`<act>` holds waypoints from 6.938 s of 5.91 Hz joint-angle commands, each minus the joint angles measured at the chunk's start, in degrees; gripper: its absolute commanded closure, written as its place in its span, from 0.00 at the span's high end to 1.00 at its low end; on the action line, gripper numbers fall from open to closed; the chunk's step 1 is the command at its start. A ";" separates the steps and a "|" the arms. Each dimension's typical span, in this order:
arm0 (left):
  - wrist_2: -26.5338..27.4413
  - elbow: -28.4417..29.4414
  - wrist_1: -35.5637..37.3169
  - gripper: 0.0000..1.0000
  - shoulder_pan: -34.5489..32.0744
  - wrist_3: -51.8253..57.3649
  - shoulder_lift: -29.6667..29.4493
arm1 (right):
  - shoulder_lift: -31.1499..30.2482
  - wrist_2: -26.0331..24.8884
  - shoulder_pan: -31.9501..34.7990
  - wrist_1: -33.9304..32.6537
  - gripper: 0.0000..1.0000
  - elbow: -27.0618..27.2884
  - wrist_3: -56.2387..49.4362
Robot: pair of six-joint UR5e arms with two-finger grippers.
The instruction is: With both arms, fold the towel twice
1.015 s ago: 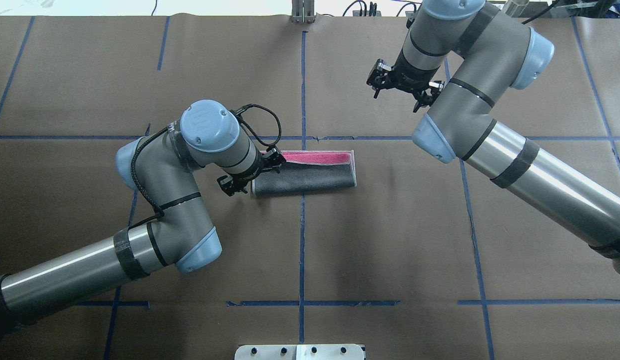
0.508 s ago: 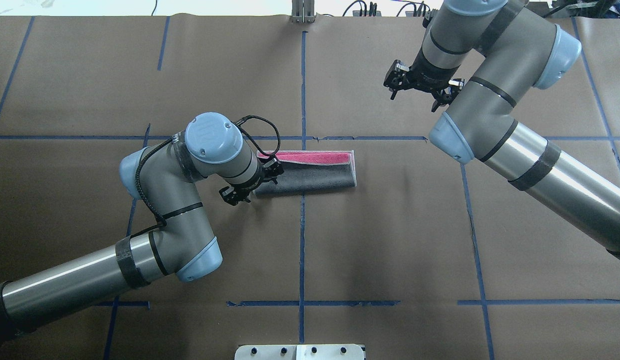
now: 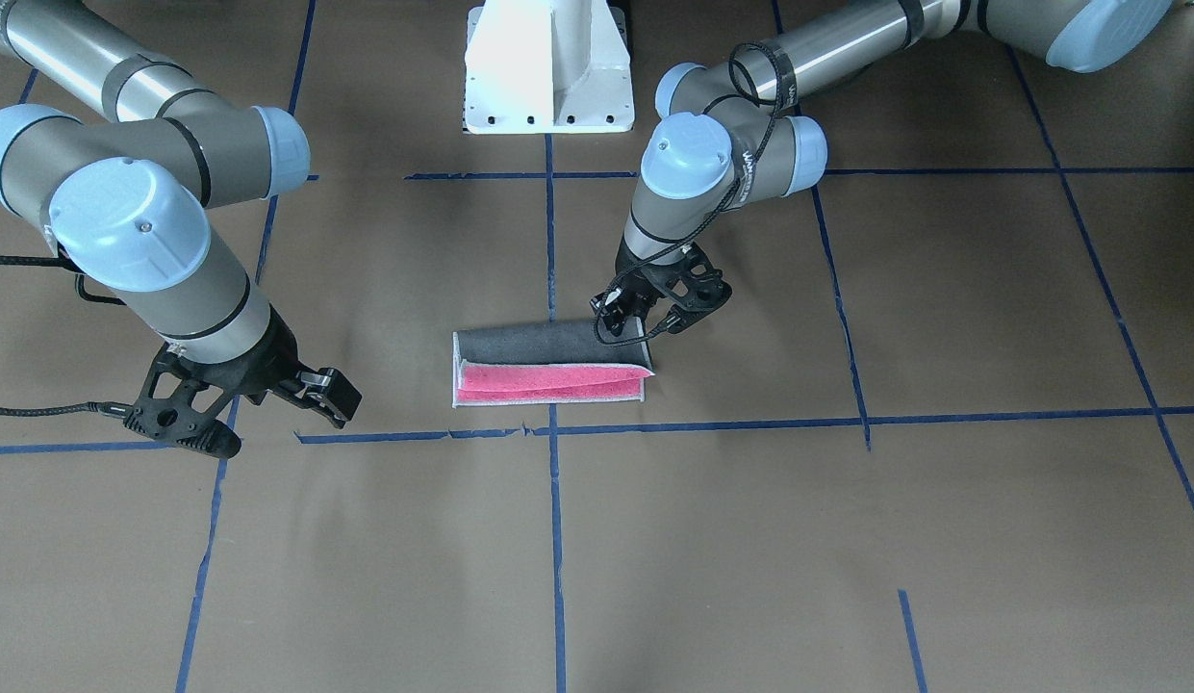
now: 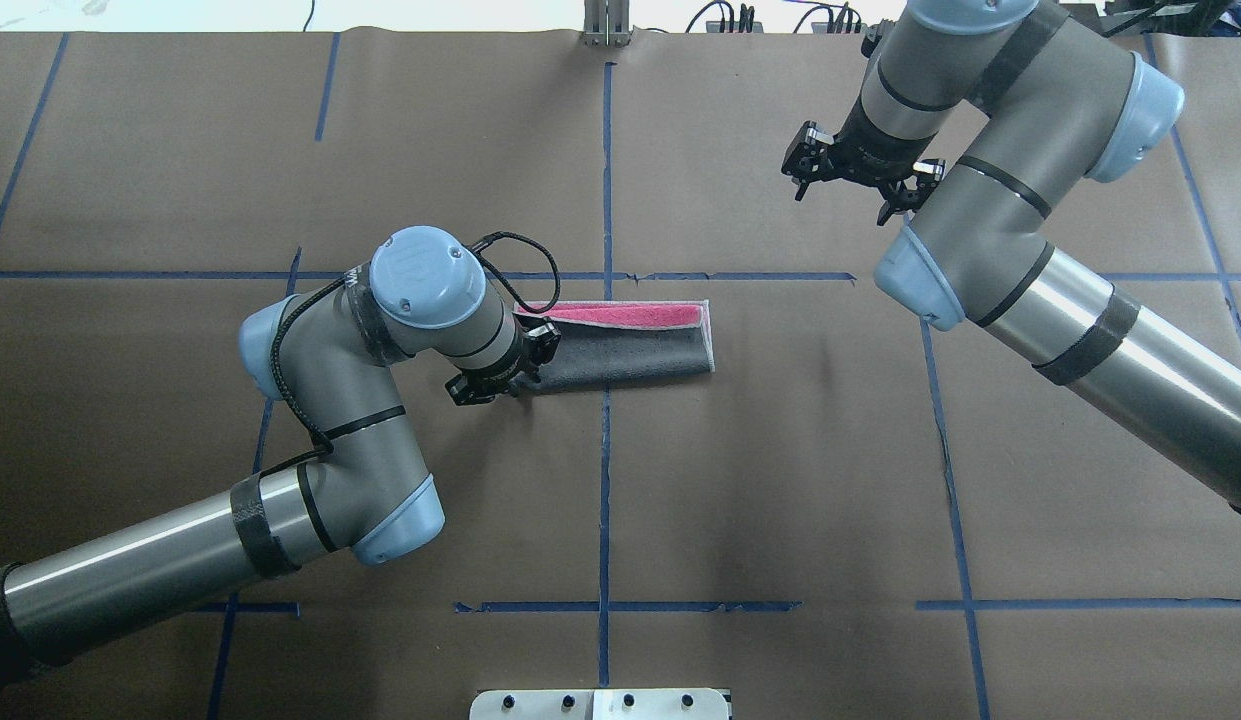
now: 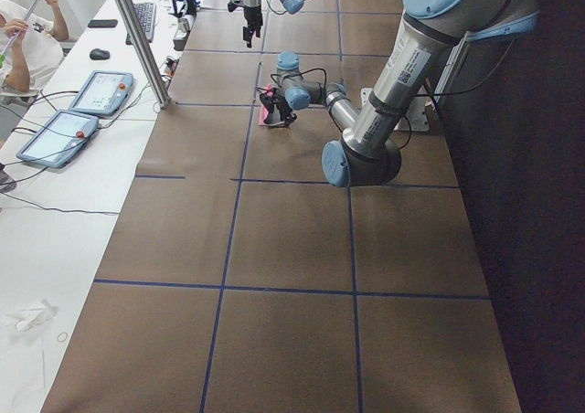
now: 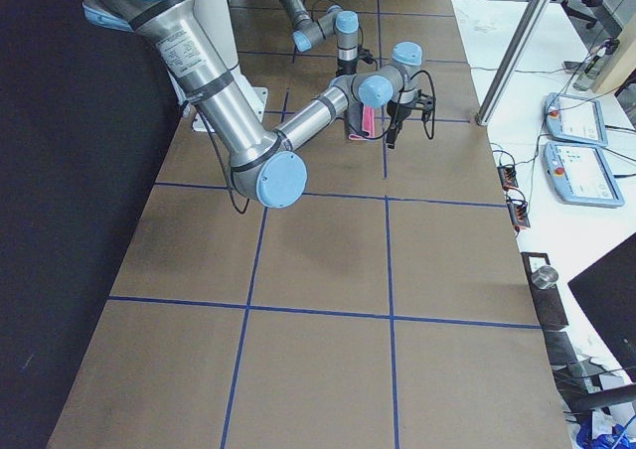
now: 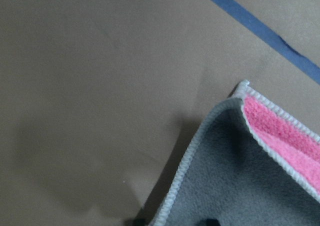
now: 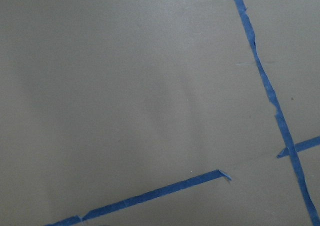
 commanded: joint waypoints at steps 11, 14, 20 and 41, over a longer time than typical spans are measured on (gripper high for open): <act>1.23 31.55 -4.80 0.01 -0.70 0.84 -31.17 | -19.73 2.20 4.55 0.86 1.00 13.46 -16.17; 1.76 32.48 -7.29 1.00 0.88 0.84 -31.63 | -20.18 1.93 4.55 0.86 1.00 13.54 -16.18; -12.47 -4.47 5.98 1.00 -10.18 15.68 -6.15 | -26.75 6.38 11.72 0.42 1.00 18.55 -34.12; -26.72 -12.00 27.16 1.00 -59.94 115.89 42.72 | -40.75 18.19 42.25 -7.32 1.00 5.55 -79.02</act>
